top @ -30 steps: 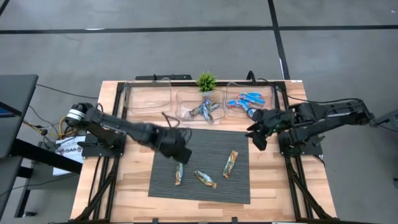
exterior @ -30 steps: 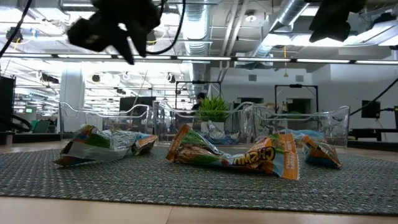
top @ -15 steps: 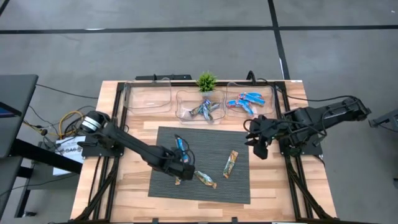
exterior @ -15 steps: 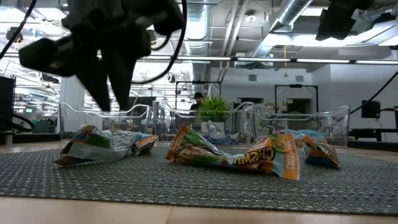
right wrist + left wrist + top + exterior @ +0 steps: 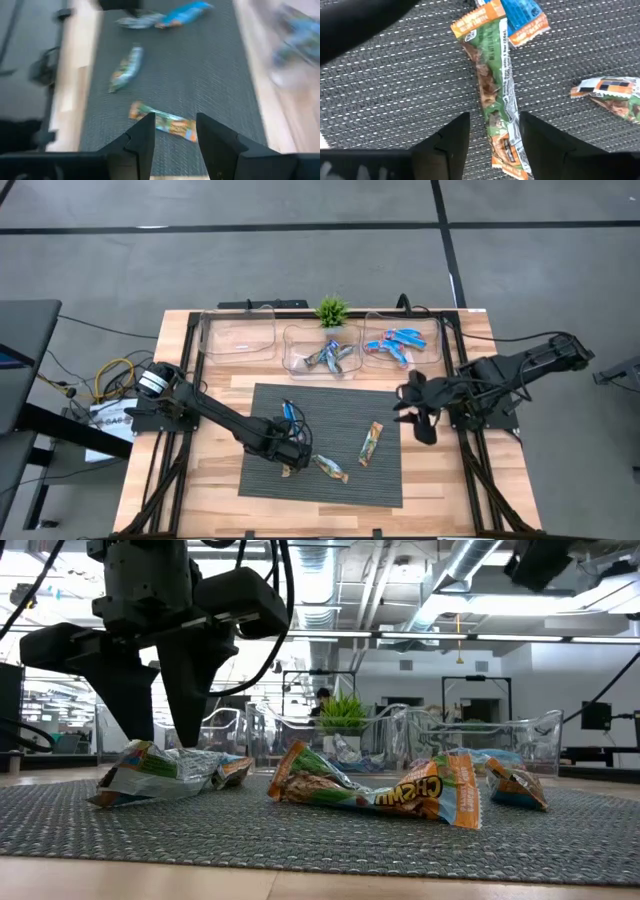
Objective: Pick and place Granola Bars by type
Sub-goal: Put the yellow granola bar into the left transparent bin
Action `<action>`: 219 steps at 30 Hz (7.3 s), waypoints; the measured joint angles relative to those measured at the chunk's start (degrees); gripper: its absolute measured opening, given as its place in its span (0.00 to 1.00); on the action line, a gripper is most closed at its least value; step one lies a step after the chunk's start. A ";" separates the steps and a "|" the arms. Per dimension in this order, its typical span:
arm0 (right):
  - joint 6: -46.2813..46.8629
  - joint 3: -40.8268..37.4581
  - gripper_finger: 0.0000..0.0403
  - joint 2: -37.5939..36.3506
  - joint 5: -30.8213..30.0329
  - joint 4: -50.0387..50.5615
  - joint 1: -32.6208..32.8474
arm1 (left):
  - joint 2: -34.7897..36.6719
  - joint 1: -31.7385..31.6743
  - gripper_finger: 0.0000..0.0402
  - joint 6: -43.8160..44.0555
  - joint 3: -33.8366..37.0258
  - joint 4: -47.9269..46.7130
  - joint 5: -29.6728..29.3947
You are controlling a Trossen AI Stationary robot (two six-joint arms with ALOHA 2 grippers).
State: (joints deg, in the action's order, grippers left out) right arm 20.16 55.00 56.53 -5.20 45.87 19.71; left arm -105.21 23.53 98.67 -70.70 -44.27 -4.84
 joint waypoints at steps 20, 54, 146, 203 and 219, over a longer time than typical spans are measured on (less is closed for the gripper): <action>-8.17 0.04 0.30 -0.02 12.53 -11.80 -0.33 | -3.93 -0.22 0.34 2.86 -0.09 1.81 1.03; -11.67 0.04 0.29 0.00 5.32 -17.76 -2.50 | 9.72 -7.21 0.05 -2.76 -11.89 -21.96 -24.50; -17.70 0.02 0.29 4.72 14.30 -11.87 -14.19 | -0.37 -9.00 0.37 13.27 -3.15 -4.38 -5.33; -20.24 0.04 0.29 4.72 13.91 -12.20 -11.96 | -5.64 -14.19 0.08 7.69 -8.42 -9.90 -2.15; -20.20 0.02 0.29 4.74 12.07 -16.59 -12.00 | 17.28 -18.89 0.08 9.91 -8.48 -34.47 -20.46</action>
State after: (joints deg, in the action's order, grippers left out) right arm -0.04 55.02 61.27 6.88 29.28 7.71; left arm -87.92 4.64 108.58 -79.18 -78.74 -25.31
